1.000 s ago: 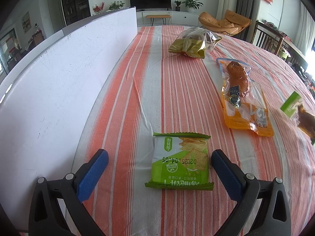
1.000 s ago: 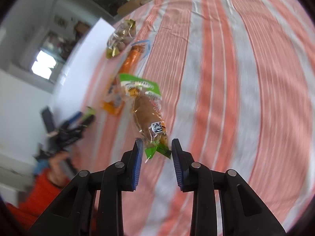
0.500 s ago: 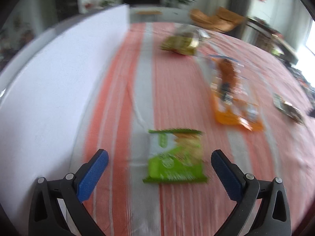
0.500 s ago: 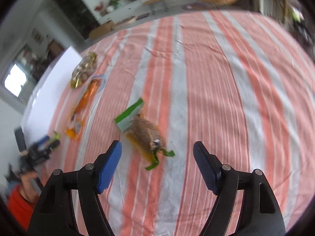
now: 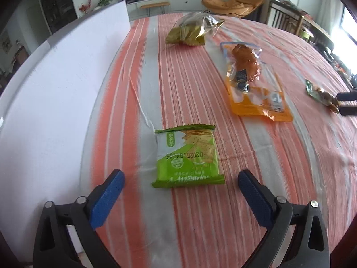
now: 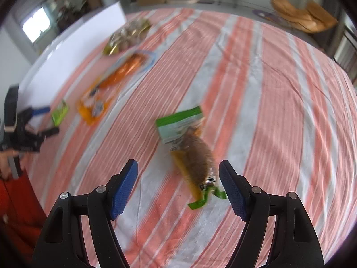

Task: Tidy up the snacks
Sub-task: 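Lift the green cracker pack with the left gripper while the right gripper carries the sausage pack toward the box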

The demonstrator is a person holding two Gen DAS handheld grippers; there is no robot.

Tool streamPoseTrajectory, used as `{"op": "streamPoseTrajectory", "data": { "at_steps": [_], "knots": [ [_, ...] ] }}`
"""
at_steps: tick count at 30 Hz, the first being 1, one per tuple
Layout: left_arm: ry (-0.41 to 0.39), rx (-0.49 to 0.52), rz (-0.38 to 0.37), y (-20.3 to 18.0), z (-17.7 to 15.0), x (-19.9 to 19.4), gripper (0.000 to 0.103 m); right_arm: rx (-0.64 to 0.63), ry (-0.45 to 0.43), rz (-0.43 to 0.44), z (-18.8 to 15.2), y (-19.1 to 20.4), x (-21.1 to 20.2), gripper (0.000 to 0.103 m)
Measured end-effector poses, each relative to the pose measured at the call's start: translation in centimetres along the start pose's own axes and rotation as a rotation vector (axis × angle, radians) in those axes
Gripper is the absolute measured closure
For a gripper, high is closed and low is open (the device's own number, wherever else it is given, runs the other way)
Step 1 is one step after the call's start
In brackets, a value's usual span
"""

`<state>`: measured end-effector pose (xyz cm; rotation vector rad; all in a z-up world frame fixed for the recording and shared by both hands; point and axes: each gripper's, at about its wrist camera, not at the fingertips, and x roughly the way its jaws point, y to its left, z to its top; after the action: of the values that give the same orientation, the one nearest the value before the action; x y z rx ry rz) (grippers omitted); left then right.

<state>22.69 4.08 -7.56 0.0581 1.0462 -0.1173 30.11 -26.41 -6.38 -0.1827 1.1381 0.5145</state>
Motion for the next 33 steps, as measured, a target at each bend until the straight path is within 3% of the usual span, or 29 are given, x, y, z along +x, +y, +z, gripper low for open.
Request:
{"op": "streamPoseTrajectory", "data": {
  "at_steps": [1, 2, 3, 6, 8, 11, 14, 15, 18, 23, 25, 26, 29, 33],
  "knots": [
    [-0.023, -0.019, 0.014, 0.0, -0.1, -0.1, 0.01, -0.028, 0.011, -0.016, 0.3, 0.4, 0.4, 0.026],
    [-0.045, -0.027, 0.015, 0.1, -0.1, -0.4, 0.027, -0.049, 0.016, -0.036, 0.3, 0.8, 0.7, 0.026],
    [-0.071, -0.029, 0.021, 0.0, -0.1, -0.9, 0.053, -0.063, 0.017, -0.054, 0.5, 1.0, 1.1, 0.026],
    [-0.061, -0.052, 0.005, 0.4, 0.0, -1.2, 0.054, -0.005, 0.058, -0.131, 0.8, 0.1, 1.6, 0.068],
    [-0.077, -0.068, -0.016, 0.8, -0.4, -1.6, 0.054, 0.11, 0.081, -0.071, 0.8, -1.4, 1.2, 0.069],
    [-0.11, -0.115, -0.069, 1.4, -1.0, -2.8, 0.054, 0.149, 0.087, -0.084, 0.3, -1.8, 0.4, 0.071],
    [-0.152, -0.165, -0.139, 1.8, -1.0, -4.7, 0.054, 0.269, 0.023, 0.006, -0.7, -2.8, -1.4, 0.076],
    [-0.17, -0.178, -0.159, 1.8, -0.8, -5.6, 0.054, 0.306, -0.012, 0.042, -1.0, -3.1, -2.2, 0.098],
    [-0.214, -0.199, -0.199, 2.2, 0.1, -8.1, 0.054, 0.377, -0.084, 0.124, -0.9, -3.0, -4.1, 0.098],
    [-0.253, -0.221, -0.217, 3.6, 0.3, -11.1, 0.054, 0.386, -0.068, -0.003, 0.4, -2.6, -4.3, 0.089],
    [-0.265, -0.223, -0.205, 4.1, -0.1, -11.7, 0.054, 0.409, -0.044, 0.006, 0.8, -2.4, -3.7, 0.037],
    [-0.262, -0.228, -0.204, 4.3, -0.4, -11.7, 0.054, 0.41, -0.05, 0.007, 0.8, -2.1, -3.5, 0.033],
    [-0.246, -0.244, -0.213, 4.5, -1.0, -11.0, 0.054, 0.37, -0.051, -0.02, 1.4, 0.1, -2.0, 0.033],
    [-0.233, -0.234, -0.214, 4.5, -1.9, -10.8, 0.054, 0.342, 0.047, -0.051, 2.1, 2.2, 2.8, 0.037]
  ]
}}
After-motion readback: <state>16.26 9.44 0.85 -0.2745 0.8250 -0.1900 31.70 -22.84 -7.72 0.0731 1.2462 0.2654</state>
